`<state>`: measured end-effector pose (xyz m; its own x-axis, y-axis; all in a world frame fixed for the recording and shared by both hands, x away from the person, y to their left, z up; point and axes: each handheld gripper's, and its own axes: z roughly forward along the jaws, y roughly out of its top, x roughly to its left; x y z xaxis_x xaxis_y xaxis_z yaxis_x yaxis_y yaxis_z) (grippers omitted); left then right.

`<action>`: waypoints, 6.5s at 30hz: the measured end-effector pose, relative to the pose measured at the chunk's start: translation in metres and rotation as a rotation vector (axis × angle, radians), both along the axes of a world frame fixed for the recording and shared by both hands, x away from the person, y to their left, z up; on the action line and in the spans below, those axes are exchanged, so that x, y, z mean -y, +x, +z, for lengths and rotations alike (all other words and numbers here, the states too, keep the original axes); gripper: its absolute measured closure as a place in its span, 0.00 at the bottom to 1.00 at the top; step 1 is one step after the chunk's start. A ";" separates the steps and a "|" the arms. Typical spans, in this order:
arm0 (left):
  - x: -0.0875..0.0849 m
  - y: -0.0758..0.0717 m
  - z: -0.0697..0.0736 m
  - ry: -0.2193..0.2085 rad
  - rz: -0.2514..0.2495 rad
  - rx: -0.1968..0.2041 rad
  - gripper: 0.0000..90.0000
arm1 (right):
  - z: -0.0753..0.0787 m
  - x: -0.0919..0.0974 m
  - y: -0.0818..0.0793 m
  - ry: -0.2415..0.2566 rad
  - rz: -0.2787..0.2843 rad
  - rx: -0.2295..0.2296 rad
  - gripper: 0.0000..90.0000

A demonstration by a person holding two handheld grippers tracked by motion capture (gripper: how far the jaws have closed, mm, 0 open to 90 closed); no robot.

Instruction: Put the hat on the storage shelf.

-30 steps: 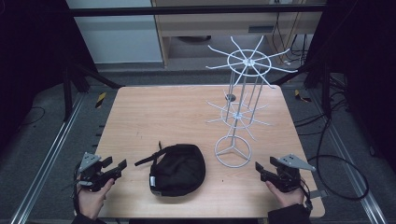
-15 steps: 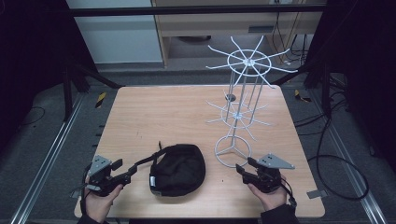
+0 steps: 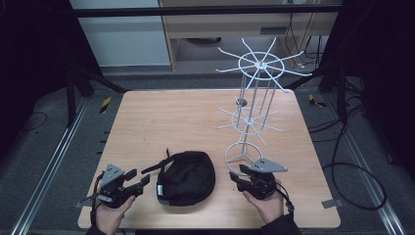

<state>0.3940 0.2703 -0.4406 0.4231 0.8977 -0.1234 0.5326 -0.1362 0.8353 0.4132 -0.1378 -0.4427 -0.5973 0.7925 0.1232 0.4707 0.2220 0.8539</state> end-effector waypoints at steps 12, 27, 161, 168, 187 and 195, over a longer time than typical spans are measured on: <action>0.023 0.001 -0.005 0.013 -0.046 -0.040 0.49 | -0.005 -0.039 0.017 -0.038 0.048 -0.029 0.60; 0.038 0.005 -0.019 0.067 -0.077 -0.138 0.61 | -0.030 -0.068 0.033 -0.110 0.062 -0.080 0.60; 0.131 0.042 -0.012 -0.142 -0.187 -0.158 0.79 | -0.030 -0.094 -0.020 -0.143 0.301 0.123 0.89; 0.124 0.038 -0.003 -0.171 -0.204 -0.116 0.91 | -0.023 -0.088 -0.020 -0.058 0.358 0.092 0.69; 0.097 0.014 0.055 -0.259 -0.284 0.110 0.93 | -0.011 -0.053 -0.012 0.095 0.311 0.093 0.52; 0.114 0.006 0.055 -0.248 -0.378 0.121 0.93 | -0.013 -0.060 -0.005 0.189 0.366 0.065 0.47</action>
<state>0.4004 0.1566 -0.3861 0.7391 0.6276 -0.2444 0.3812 -0.0906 0.9200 0.4085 -0.0778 -0.4556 -0.8468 0.4934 0.1988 0.3334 0.2012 0.9211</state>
